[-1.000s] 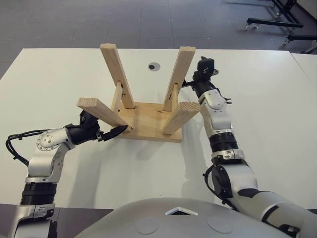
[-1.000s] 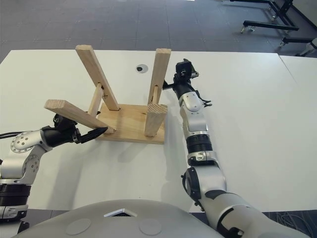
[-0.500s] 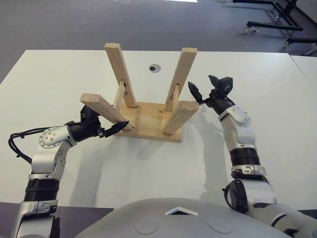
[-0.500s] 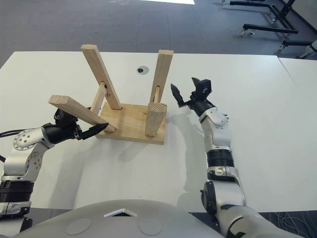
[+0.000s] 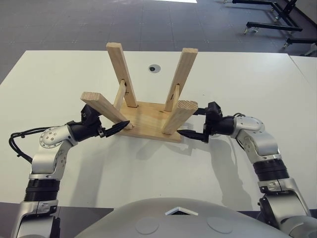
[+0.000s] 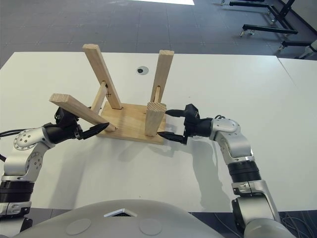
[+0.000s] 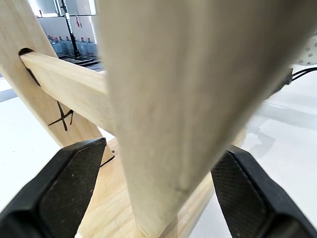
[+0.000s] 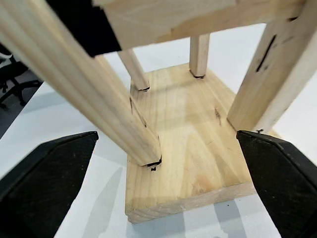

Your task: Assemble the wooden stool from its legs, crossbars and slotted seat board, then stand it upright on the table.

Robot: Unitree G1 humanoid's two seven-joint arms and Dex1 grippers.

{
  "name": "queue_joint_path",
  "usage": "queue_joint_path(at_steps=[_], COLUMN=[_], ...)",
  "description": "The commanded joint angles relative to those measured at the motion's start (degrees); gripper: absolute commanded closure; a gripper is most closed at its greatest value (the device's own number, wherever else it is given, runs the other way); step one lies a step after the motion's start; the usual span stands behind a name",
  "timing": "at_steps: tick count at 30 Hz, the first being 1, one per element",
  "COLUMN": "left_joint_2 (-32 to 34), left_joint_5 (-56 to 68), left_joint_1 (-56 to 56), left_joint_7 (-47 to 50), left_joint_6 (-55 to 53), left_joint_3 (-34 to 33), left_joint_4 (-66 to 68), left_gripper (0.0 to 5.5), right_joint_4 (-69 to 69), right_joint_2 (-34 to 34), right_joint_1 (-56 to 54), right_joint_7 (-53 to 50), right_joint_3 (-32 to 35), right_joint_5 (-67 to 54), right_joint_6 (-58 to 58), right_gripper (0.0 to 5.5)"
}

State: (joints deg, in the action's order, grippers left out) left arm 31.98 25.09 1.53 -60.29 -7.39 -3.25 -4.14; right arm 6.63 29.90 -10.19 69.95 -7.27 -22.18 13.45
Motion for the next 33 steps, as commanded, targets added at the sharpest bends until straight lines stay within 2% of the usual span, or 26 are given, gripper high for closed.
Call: queue_joint_path(at_steps=[1,4,12,16,19,33], left_joint_2=[0.9,1.6,3.2,3.3,3.2,1.9], left_joint_5=[0.4,0.5,-1.7,-3.3,-4.0,-3.9], left_joint_1=[-0.7,-0.3,-1.3,-2.5,-3.2,-4.7], left_joint_7=[-1.2,-2.2,-4.2,-4.3,-4.5,-4.9], left_joint_6=[-1.9,-2.8,-3.7,-2.7,-2.4,-0.7], left_joint_3=[1.4,2.4,4.6,5.4,5.7,6.2], left_joint_4=[-1.0,-1.1,1.6,3.3,4.3,5.7], left_gripper=[1.86,1.86,3.07,3.71,3.94,4.12], right_joint_4=[2.8,2.0,1.2,1.1,0.2,-0.1], right_joint_2=[-0.1,1.1,1.5,1.2,1.1,1.3], right_joint_1=[-0.6,0.5,0.3,0.3,0.9,2.1], right_joint_7=[1.3,2.9,4.4,5.2,5.7,4.9], right_joint_3=[-1.7,-1.0,-1.0,-1.2,-1.2,0.0], right_joint_5=[2.6,1.9,1.6,1.5,1.0,1.3], right_joint_6=[-3.9,-5.2,-5.7,-6.4,-6.6,-8.1], right_gripper=[0.33,0.33,0.30,1.01,1.51,3.96])
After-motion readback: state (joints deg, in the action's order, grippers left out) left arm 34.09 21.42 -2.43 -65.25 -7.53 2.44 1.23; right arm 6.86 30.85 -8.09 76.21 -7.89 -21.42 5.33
